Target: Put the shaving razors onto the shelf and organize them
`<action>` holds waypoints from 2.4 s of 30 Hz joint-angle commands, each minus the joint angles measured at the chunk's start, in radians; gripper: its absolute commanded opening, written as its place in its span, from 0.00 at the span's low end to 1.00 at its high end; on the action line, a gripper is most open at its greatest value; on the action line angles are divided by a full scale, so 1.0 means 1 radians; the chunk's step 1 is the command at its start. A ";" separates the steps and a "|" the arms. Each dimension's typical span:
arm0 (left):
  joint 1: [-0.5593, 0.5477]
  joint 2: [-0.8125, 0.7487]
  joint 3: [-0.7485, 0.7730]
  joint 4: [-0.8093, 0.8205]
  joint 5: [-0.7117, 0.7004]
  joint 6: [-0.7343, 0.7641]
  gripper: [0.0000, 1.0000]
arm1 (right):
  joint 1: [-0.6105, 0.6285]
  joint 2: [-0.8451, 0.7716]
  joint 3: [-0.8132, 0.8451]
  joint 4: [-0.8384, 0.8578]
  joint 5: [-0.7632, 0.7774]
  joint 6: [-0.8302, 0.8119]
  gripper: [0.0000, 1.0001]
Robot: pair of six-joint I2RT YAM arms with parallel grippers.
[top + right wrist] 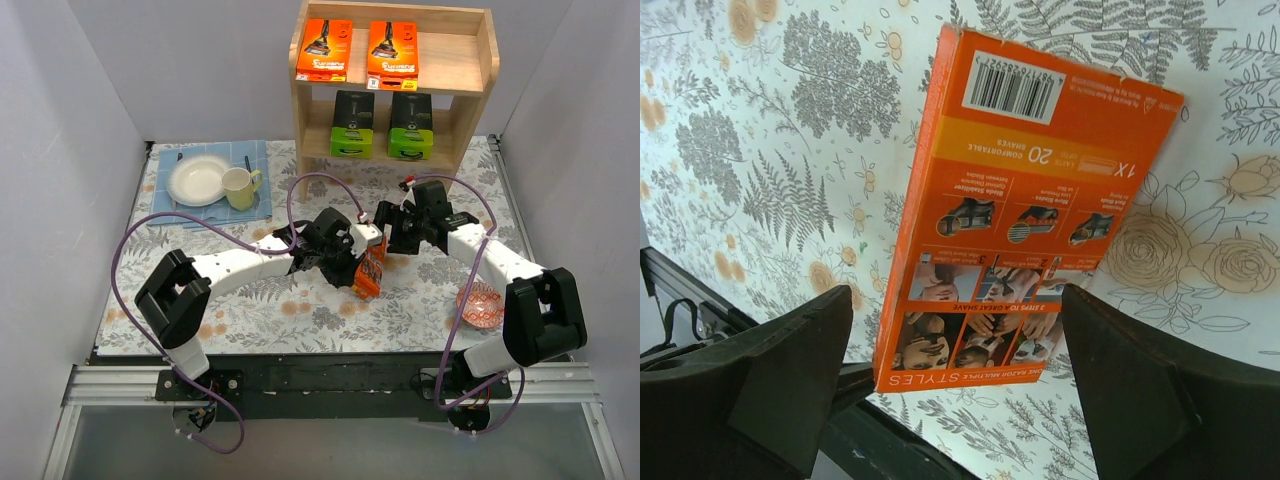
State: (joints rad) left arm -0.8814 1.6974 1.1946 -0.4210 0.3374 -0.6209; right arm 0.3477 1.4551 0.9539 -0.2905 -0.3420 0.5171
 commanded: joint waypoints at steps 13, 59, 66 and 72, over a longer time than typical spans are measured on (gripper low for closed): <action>-0.037 -0.053 0.105 -0.079 -0.199 0.161 0.00 | -0.121 -0.076 0.002 -0.030 0.004 0.011 0.88; 0.163 -0.099 -0.127 0.158 0.171 -0.492 0.59 | -0.134 0.076 -0.306 0.240 -0.182 0.078 0.67; 0.179 0.042 -0.289 0.520 0.442 -0.741 0.60 | -0.151 0.027 -0.388 0.378 -0.362 0.138 0.77; 0.179 0.162 -0.285 0.668 0.457 -0.840 0.59 | -0.185 -0.004 -0.402 0.386 -0.416 0.152 0.82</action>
State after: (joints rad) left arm -0.7044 1.8454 0.8894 0.0776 0.7383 -1.3655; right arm 0.1913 1.4937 0.5591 0.0509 -0.6849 0.6529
